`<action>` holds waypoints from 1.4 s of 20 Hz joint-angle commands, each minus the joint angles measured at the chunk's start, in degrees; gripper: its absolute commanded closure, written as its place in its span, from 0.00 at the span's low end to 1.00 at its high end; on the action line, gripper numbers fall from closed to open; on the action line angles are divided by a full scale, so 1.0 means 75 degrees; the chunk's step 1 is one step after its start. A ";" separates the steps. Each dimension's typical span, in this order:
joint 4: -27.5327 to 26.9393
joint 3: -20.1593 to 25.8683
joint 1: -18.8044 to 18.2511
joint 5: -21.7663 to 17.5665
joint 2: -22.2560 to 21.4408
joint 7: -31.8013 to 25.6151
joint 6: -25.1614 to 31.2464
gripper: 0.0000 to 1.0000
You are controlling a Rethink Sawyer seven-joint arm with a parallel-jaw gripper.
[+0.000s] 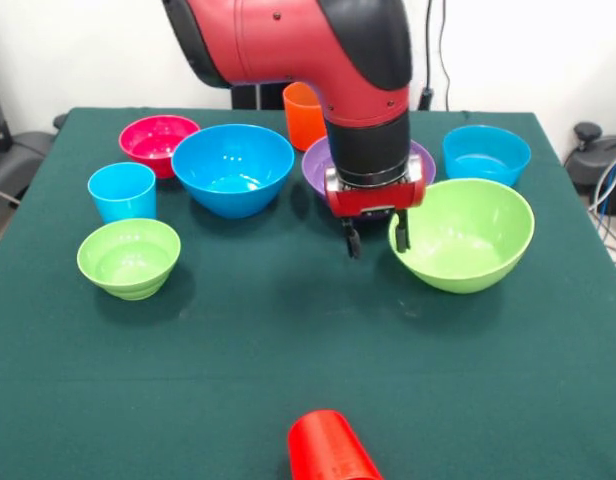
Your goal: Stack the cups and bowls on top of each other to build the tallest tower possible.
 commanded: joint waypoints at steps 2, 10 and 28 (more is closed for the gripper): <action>0.0864 0.1368 -0.0367 0.0956 0.0166 0.1530 -0.0561 0.00; 0.1051 0.1630 -0.0455 0.1628 0.0016 0.1704 -0.0321 0.00; -0.1089 -0.1541 0.2254 0.0271 0.0064 0.1138 0.0952 1.00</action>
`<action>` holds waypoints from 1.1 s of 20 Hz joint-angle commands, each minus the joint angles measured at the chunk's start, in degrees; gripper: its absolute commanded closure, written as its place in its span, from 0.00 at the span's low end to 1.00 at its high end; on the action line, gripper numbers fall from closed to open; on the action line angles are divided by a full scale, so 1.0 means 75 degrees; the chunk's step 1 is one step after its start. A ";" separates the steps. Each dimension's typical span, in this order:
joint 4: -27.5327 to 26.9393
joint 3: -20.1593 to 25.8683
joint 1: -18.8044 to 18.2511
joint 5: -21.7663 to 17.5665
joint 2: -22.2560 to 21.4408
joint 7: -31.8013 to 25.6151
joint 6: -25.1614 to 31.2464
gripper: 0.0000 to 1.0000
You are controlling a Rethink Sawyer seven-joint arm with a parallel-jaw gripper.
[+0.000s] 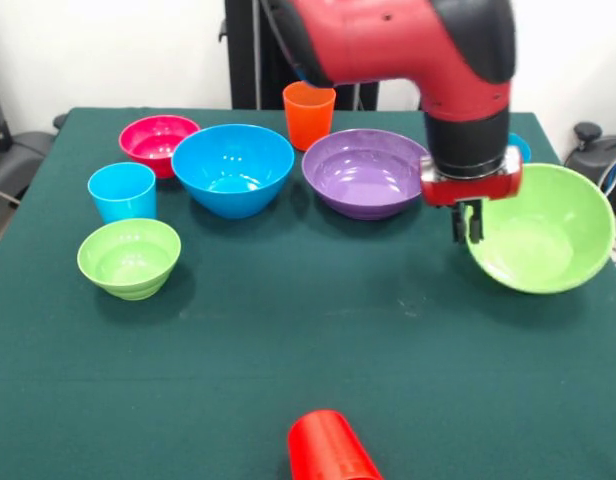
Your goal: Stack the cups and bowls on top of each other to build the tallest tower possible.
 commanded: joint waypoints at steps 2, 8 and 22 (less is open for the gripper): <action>-0.1304 -0.1271 0.0775 -0.0916 0.0134 0.0357 0.1084 1.00; -0.1561 -0.1632 0.0959 -0.1154 0.0031 0.0287 0.1247 1.00; -0.3342 -0.3088 0.1864 -0.2528 -0.0119 -0.0142 0.2813 1.00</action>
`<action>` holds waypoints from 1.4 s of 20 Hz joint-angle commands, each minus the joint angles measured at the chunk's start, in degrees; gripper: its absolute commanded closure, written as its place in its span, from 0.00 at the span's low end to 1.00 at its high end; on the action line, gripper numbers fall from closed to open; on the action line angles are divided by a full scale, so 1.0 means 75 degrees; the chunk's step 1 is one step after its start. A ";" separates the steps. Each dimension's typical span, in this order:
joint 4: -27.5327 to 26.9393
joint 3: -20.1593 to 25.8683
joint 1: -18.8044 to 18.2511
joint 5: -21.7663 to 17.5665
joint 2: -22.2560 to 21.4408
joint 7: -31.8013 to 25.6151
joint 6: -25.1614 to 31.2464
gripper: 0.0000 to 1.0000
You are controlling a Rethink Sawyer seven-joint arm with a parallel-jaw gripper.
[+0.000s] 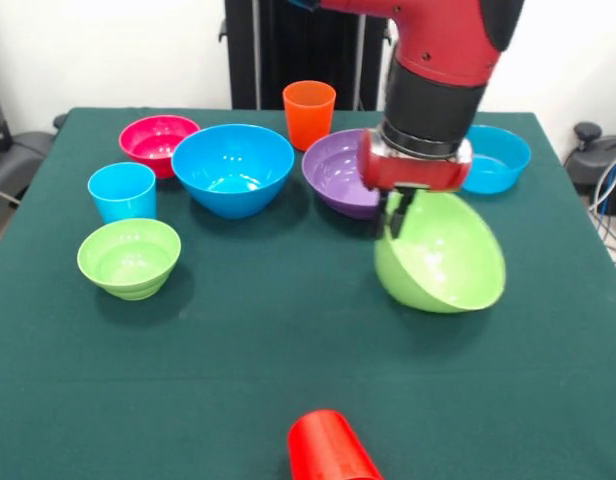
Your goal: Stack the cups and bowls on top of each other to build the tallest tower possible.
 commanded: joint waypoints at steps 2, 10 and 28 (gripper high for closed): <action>-0.1627 -0.0783 0.0563 -0.1233 0.0179 -0.0129 0.1584 1.00; -0.3063 -0.1855 0.1421 -0.2992 0.0667 -0.0708 0.1760 1.00; -0.5144 -0.3104 0.3032 -0.4741 0.1876 -0.1376 0.3536 1.00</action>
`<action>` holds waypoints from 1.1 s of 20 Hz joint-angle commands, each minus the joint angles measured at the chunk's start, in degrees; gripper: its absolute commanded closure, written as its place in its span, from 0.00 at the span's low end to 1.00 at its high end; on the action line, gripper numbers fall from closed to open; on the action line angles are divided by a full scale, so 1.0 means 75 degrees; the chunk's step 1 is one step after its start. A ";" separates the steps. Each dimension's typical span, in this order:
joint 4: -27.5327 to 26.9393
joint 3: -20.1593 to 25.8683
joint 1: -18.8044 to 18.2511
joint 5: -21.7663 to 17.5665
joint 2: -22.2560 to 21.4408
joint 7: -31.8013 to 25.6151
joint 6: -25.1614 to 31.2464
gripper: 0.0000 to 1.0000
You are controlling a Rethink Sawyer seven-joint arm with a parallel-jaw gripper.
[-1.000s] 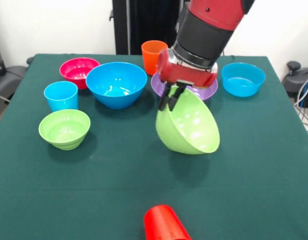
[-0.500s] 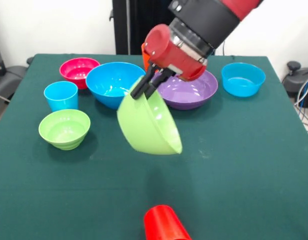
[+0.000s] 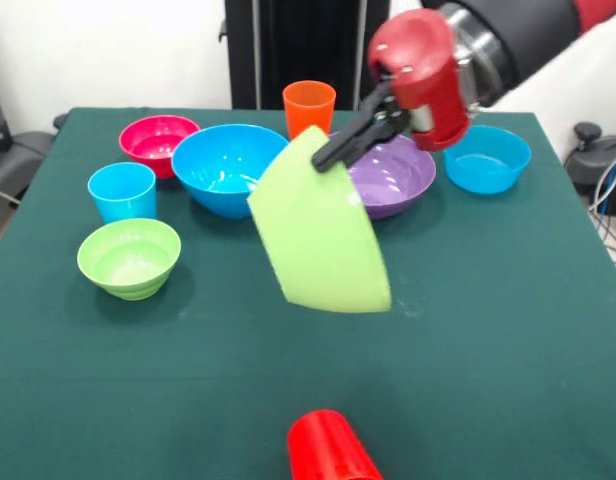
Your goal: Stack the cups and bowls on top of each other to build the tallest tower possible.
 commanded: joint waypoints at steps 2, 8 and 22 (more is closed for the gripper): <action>-0.1324 -0.0075 0.0367 -0.0460 0.0665 -0.1363 0.1534 1.00; -0.1814 -0.0646 0.0732 -0.0685 0.1150 -0.0657 0.1948 0.00; -0.4818 -0.0984 0.0726 -0.0398 0.2552 -0.4938 0.3309 0.00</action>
